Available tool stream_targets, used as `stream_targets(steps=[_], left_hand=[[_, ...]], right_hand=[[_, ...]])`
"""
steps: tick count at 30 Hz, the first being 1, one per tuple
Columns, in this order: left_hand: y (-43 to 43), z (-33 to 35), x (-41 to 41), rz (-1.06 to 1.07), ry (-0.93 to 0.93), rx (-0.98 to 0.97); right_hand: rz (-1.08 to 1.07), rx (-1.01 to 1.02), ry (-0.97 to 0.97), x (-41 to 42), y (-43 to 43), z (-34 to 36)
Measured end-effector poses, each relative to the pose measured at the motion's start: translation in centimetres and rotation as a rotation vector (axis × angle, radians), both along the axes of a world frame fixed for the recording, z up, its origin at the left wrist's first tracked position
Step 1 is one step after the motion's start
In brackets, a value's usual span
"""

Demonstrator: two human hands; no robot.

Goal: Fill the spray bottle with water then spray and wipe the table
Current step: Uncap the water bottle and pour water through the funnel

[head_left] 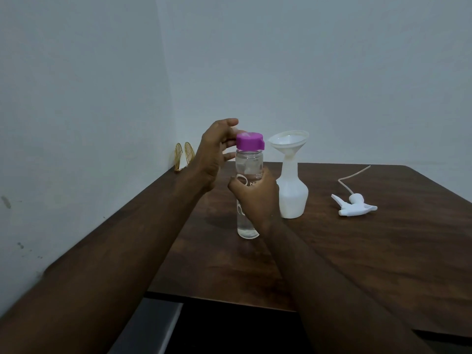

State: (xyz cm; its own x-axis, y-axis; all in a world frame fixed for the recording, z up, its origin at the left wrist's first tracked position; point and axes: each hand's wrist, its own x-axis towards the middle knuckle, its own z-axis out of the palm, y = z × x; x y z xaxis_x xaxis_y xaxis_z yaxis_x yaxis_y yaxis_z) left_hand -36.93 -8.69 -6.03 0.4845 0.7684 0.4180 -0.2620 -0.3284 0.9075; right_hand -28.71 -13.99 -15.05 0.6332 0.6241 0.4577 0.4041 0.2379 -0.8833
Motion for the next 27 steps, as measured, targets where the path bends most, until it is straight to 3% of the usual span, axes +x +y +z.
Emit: stream_targets(steps=[4, 16, 21, 24, 27], left_hand=[[-0.3, -0.2, 0.2, -0.073, 0.047, 0.034], [-0.1, 1.2, 1.0, 0.064, -0.028, 0.149], [-0.3, 0.3, 1.3, 0.082, 0.035, 0.306], [-0.4, 0.3, 1.3, 0.188, -0.057, 0.301], [-0.3, 0.3, 1.4, 0.181, -0.017, 0.304]], right_hand=[[-0.007, 0.000, 0.001, 0.0, -0.1, 0.2], [-0.001, -0.024, 0.022, 0.1, -0.3, 0.2], [0.000, -0.007, 0.020, 0.2, -0.2, 0.1], [0.000, -0.026, 0.027, 0.2, -0.2, 0.1], [-0.001, -0.026, 0.029, 0.3, -0.1, 0.0]])
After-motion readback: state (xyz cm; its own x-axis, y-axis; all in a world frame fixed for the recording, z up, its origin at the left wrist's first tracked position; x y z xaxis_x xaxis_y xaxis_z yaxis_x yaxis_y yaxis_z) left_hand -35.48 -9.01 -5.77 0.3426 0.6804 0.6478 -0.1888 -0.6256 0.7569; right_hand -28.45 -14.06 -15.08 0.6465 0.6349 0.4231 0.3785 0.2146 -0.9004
